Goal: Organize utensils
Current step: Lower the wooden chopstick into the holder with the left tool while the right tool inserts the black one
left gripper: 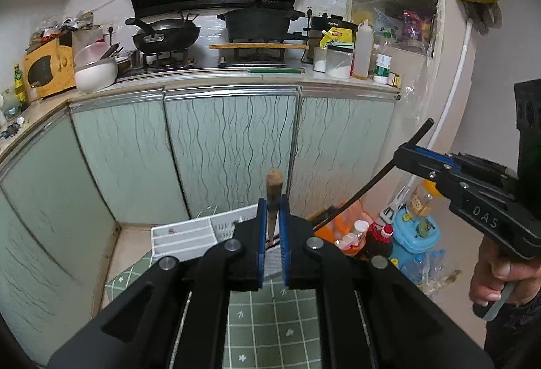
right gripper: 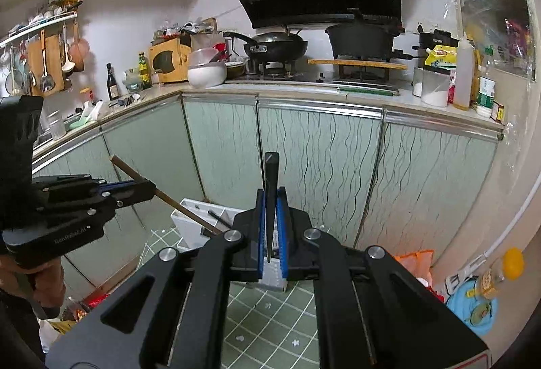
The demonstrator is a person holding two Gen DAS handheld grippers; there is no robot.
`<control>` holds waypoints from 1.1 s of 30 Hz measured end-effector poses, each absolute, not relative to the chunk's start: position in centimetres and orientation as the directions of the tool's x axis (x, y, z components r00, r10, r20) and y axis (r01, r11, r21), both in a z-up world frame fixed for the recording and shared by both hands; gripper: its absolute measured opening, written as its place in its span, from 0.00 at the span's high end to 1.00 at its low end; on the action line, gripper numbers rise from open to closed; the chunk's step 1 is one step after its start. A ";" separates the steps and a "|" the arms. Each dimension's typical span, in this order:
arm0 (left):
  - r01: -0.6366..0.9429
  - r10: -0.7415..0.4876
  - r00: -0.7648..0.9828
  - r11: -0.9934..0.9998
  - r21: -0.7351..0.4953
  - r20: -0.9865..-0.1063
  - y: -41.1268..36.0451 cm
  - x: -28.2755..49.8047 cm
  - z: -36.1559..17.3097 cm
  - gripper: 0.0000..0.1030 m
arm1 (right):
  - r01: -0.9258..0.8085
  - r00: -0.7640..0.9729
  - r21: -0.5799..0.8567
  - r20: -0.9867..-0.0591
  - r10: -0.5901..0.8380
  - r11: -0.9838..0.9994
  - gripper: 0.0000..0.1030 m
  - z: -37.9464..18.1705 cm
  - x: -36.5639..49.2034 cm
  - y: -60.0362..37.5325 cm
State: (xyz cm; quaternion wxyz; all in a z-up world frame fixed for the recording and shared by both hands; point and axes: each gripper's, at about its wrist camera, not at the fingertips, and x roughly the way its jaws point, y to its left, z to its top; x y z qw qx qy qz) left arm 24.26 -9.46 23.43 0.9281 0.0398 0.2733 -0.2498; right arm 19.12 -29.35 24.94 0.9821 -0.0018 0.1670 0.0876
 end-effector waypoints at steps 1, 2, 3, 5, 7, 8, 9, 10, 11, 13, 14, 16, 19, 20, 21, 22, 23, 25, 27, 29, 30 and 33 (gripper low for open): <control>0.487 -0.442 0.726 0.871 -0.059 -0.528 -9.8 24.8 23.5 0.92 | -0.175 0.928 0.029 -0.330 0.174 0.984 0.94 25.0 19.6 -29.4; 0.486 -0.436 0.728 0.872 -0.050 -0.530 -10.1 25.3 23.5 0.92 | -0.176 0.927 0.028 -0.330 0.175 0.984 0.94 25.0 20.3 -29.4; 0.488 -0.433 0.728 0.872 -0.041 -0.531 -10.4 25.9 23.5 0.92 | -0.178 0.927 0.027 -0.331 0.177 0.984 0.94 24.9 20.9 -29.4; 0.494 -0.430 0.726 0.869 -0.029 -0.536 -10.8 26.7 23.3 0.92 | -0.181 0.925 0.023 -0.335 0.178 0.983 0.94 24.6 22.2 -29.4; 0.496 -0.428 0.720 0.868 -0.026 -0.547 -11.3 28.0 22.7 0.92 | -0.183 0.923 0.018 -0.340 0.178 0.983 0.94 24.0 23.6 -29.4; 0.497 -0.428 0.718 0.867 -0.026 -0.549 -11.5 28.3 22.5 0.92 | -0.185 0.921 0.019 -0.344 0.180 0.983 0.94 23.7 24.2 -29.5; 0.497 -0.426 0.716 0.867 -0.025 -0.554 -11.7 28.7 22.1 0.92 | -0.187 0.919 0.021 -0.349 0.182 0.982 0.94 23.3 24.9 -29.6; 0.493 -0.418 0.713 0.870 -0.022 -0.563 -11.9 29.4 21.5 0.92 | -0.186 0.917 0.022 -0.354 0.182 0.982 0.94 22.9 25.5 -29.6; 0.492 -0.415 0.709 0.870 -0.023 -0.570 -12.0 29.9 21.0 0.92 | -0.183 0.915 0.021 -0.362 0.178 0.983 0.94 22.4 26.3 -29.7; 0.489 -0.412 0.699 0.872 -0.029 -0.585 -12.1 30.9 19.9 0.92 | -0.186 0.909 0.028 -0.375 0.182 0.982 0.94 21.4 27.5 -29.9; 0.488 -0.409 0.694 0.872 -0.031 -0.592 -12.2 31.3 19.4 0.92 | -0.186 0.907 0.030 -0.379 0.183 0.982 0.94 21.1 27.9 -29.9; 0.489 -0.404 0.685 0.872 -0.029 -0.606 -12.4 32.1 18.3 0.92 | -0.185 0.903 0.033 -0.389 0.183 0.982 0.94 20.3 28.7 -29.9; 0.488 -0.400 0.671 0.872 -0.035 -0.624 -12.6 33.0 17.1 0.92 | -0.181 0.896 0.041 -0.404 0.182 0.983 0.94 19.3 29.8 -30.1; 0.488 -0.400 0.667 0.872 -0.037 -0.629 -12.6 33.2 16.8 0.92 | -0.182 0.893 0.046 -0.411 0.185 0.982 0.94 18.9 30.2 -30.2; 0.489 -0.400 0.663 0.872 -0.038 -0.633 -12.7 33.4 16.5 0.92 | -0.180 0.891 0.049 -0.415 0.184 0.982 0.94 18.7 30.5 -30.2; 0.489 -0.398 0.658 0.871 -0.040 -0.639 -12.7 33.7 16.2 0.92 | -0.179 0.889 0.049 -0.420 0.183 0.983 0.94 18.5 30.7 -30.1; 0.488 -0.396 0.657 0.872 -0.039 -0.642 -12.7 33.8 15.9 0.92 | -0.179 0.885 0.048 -0.429 0.183 0.983 0.94 18.2 31.0 -30.1; 0.483 -0.393 0.659 0.875 -0.040 -0.641 -12.7 34.1 15.6 0.91 | -0.183 0.876 0.044 -0.447 0.183 0.982 0.94 17.8 31.4 -30.0; 0.490 -0.395 0.660 0.871 -0.033 -0.638 -12.7 34.1 15.5 0.69 | -0.179 0.877 0.037 -0.447 0.177 0.983 0.82 17.6 31.4 -30.0; 0.466 -0.370 0.692 0.885 -0.007 -0.620 -12.5 33.7 15.7 0.19 | -0.171 0.890 0.015 -0.427 0.161 0.985 0.48 17.7 30.9 -30.0; 0.456 -0.365 0.713 0.890 0.001 -0.598 -12.3 33.5 16.0 0.09 | -0.165 0.896 0.010 -0.417 0.154 0.986 0.46 17.8 30.5 -30.1; 0.432 -0.344 0.736 0.902 0.013 -0.583 -11.5 33.0 16.4 0.08 | -0.158 0.900 0.026 -0.408 0.155 0.987 0.37 18.1 29.9 -30.7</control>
